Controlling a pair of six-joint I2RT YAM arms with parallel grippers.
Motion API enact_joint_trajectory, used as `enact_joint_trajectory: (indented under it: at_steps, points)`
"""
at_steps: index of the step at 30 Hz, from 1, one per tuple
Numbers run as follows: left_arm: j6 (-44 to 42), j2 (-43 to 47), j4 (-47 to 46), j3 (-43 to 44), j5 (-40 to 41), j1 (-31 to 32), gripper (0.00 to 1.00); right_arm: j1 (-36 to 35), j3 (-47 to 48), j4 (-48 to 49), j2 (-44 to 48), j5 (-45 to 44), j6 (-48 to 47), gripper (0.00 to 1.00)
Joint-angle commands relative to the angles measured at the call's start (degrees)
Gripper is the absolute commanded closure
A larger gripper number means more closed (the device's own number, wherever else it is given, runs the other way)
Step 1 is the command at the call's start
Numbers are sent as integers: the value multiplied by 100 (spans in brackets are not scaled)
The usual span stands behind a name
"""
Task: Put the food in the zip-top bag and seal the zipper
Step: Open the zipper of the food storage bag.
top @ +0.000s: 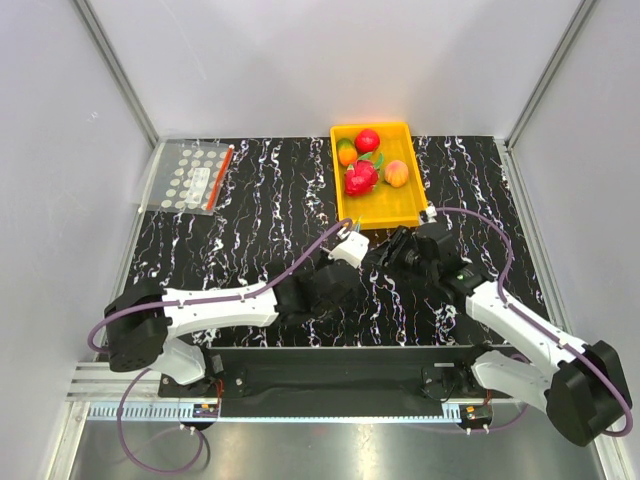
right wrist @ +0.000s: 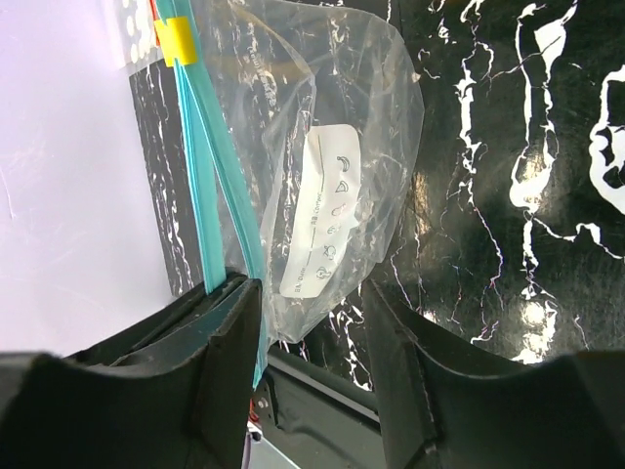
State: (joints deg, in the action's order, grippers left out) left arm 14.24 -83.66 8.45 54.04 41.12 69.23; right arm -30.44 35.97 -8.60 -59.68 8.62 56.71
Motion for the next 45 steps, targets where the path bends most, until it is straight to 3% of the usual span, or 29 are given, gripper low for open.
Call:
enact_joint_trajectory:
  at_steps: [1,11,30,43,45]
  points:
    - [193,-19,-397,80,-183,-15,100,-85,68,210,-8,148,-160,47]
    - [255,-10,-344,142,-324,-15,100,-393,341,482,-562,157,-230,47]
    - [343,-37,-335,151,-482,-15,100,-516,438,421,-360,-167,-380,49]
    - [483,174,-669,-95,-649,-59,100,-586,903,289,-1528,-317,-406,55]
    - [483,271,-704,-148,-632,-76,100,-586,956,254,-1651,-326,-424,61]
